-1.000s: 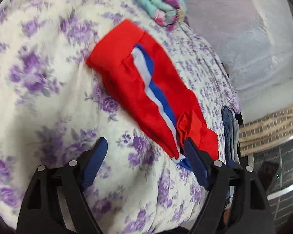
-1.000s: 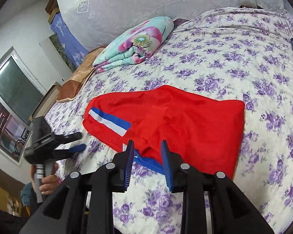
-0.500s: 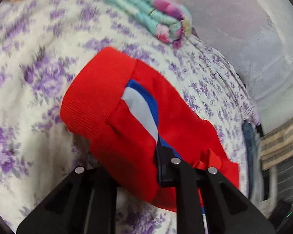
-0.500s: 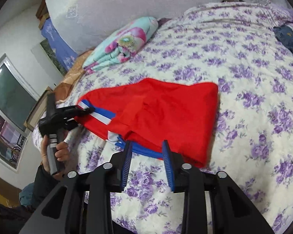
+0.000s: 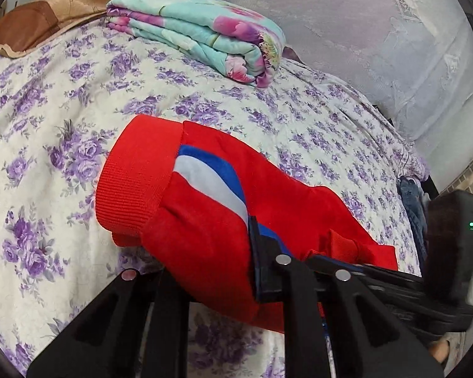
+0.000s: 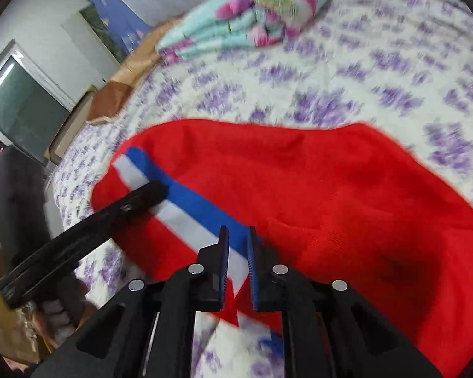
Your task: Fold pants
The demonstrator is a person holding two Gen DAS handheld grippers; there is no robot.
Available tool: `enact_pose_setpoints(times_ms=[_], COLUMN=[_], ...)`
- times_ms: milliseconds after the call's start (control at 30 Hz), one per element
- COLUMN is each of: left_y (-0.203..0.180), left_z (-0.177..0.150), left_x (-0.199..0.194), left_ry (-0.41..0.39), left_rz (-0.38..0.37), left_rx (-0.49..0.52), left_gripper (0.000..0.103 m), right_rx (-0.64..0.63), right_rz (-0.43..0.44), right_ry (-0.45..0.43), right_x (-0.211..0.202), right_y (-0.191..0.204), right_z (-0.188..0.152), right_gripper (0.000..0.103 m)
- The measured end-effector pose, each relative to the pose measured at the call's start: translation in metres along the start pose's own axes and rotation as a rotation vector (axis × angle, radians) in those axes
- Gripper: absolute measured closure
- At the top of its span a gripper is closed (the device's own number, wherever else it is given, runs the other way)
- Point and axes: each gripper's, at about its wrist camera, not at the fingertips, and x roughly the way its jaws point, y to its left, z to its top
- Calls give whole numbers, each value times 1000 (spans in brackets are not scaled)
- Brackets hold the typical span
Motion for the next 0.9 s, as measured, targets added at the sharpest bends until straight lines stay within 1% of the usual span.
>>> enact_pose_setpoints(times_ms=[33, 67, 100, 133, 167, 300, 400, 433, 533, 567, 633, 667, 700, 733, 767, 833, 867, 900], left_y=[1, 1, 0, -2, -3, -18, -36, -48, -90, -114, -153, -181, -198, -215, -234, -251, -252, -254], left_z=[0, 1, 1, 1, 1, 3, 2, 0, -9, -18, -34, -49, -59, -70, -84, -101, -106, -112], left_x=[1, 4, 5, 4, 3, -4, -12, -16, -27, -32, -36, -34, -31, -23, -4, 39, 55, 74], left_ry=[3, 12, 10, 3, -3, -21, -43, -57, -93, -103, -102, -85, -63, -23, 50, 182, 225, 277], left_rz=[-3, -3, 4, 13, 17, 25, 37, 48, 78, 81, 72, 62, 49, 36, 34, 83, 98, 116], left_rx=[0, 4, 10, 19, 28, 64, 110, 148, 287, 368, 492, 579, 626, 667, 705, 727, 724, 719], left_gripper=[89, 89, 89, 89, 89, 89, 90, 90, 91, 91, 92, 92, 92, 92, 92, 89, 81, 78], right_rx=[17, 29, 25, 24, 28, 39, 67, 90, 180, 228, 305, 337, 368, 393, 421, 462, 472, 481], right_rz=[-4, -3, -7, 4, 24, 77, 87, 75, 52, 38, 7, -2, -9, -13, -14, -7, -5, -2], right_ry=[26, 31, 22, 18, 7, -103, -212, -265, -371, -416, -482, -503, -522, -535, -541, -519, -502, -481], right_x=[11, 18, 16, 11, 4, -51, -104, -127, -171, -190, -215, -220, -227, -230, -232, -224, -217, -211], right_y=[-2, -5, -4, -2, -2, -10, -31, -46, -87, -107, -139, -151, -163, -173, -185, -203, -207, -212], right_z=[0, 0, 0, 0, 0, -10, -29, -42, -75, -92, -124, -133, -147, -158, -171, -185, -188, -190], right_gripper=[94, 95, 95, 92, 92, 92, 90, 90, 90, 90, 90, 90, 90, 90, 90, 90, 90, 90])
